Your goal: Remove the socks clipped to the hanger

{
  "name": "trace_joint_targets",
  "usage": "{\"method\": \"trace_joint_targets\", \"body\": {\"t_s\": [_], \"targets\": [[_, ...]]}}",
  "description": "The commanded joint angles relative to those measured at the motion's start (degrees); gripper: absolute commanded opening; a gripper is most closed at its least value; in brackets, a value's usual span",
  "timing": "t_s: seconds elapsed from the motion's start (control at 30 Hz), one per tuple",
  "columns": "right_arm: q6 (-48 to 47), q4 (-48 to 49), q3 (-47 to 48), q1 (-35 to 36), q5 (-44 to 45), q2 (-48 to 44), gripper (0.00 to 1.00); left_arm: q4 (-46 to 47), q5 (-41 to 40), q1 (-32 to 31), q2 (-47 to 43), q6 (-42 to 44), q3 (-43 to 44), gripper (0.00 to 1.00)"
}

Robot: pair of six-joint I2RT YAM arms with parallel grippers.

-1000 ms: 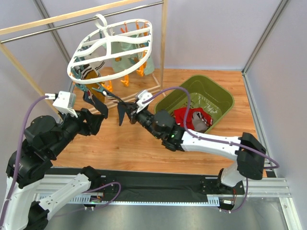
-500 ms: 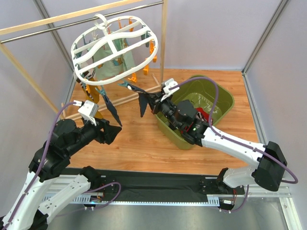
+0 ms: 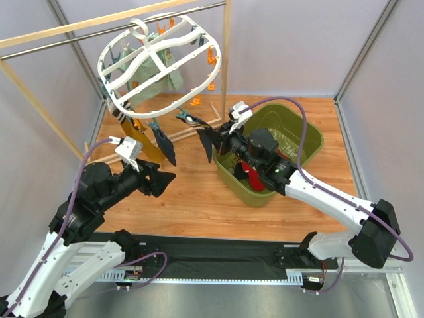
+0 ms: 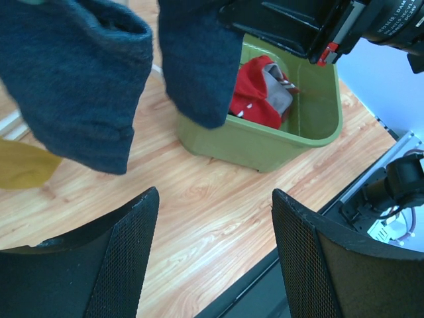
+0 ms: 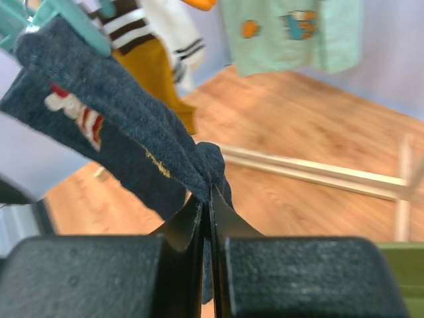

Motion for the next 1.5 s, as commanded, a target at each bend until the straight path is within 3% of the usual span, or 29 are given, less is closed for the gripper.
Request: {"method": "trace_joint_targets", "body": {"t_s": [0.0, 0.3, 0.7, 0.87, 0.97, 1.0, 1.07, 1.1, 1.17, 1.2, 1.23, 1.33, 1.47], "targets": [[4.4, -1.3, 2.8, 0.0, -10.9, -0.9, 0.00, 5.2, 3.5, 0.2, 0.7, 1.5, -0.8, 0.76], [18.3, 11.2, -1.5, -0.2, -26.5, -2.5, 0.00, 5.5, 6.2, 0.1, 2.4, 4.4, -1.1, 0.77], [34.1, 27.8, -2.8, -0.5, -34.8, 2.3, 0.00, 10.5, 13.6, 0.1, 5.5, 2.9, -2.4, 0.78], [36.0, 30.4, -3.0, -0.5, -35.0, 3.3, 0.00, 12.6, 13.7, 0.2, 6.4, 1.3, -3.2, 0.77], [36.5, 30.7, -3.3, -0.5, -35.0, 3.0, 0.00, 12.7, 13.4, 0.1, 7.0, 1.0, -3.3, 0.68], [36.5, 30.7, -3.8, -0.5, -34.9, 2.8, 0.00, 12.8, 13.7, 0.2, 6.9, 0.9, -3.4, 0.54], [36.8, 30.6, -4.1, -0.5, -34.6, 2.6, 0.00, 13.1, 13.7, 0.1, 6.8, 0.4, -3.4, 0.35], [36.7, 30.4, -4.3, -0.5, -34.3, 2.5, 0.00, 13.2, 13.8, 0.1, 6.8, 0.3, -3.3, 0.19], [36.1, 29.6, -4.3, -0.4, -34.1, 2.0, 0.06, 13.4, 14.0, 0.1, 6.6, -0.2, -3.4, 0.01], [35.5, 28.0, -4.1, -0.5, -33.8, 1.9, 0.08, 13.4, 14.0, 0.2, 6.4, -0.5, -3.4, 0.00], [34.0, 27.0, -4.1, -0.5, -33.6, 1.1, 0.18, 13.5, 13.9, 0.1, 6.2, -0.9, -3.6, 0.00], [30.0, 19.4, -2.9, -0.5, -30.6, -0.6, 0.35, 13.5, 13.9, 0.2, 5.7, -1.5, -3.8, 0.00], [18.6, 5.3, 1.4, -0.5, -22.3, -5.3, 0.42, 13.6, 13.9, 0.1, 5.1, -1.8, -4.4, 0.00]]}}
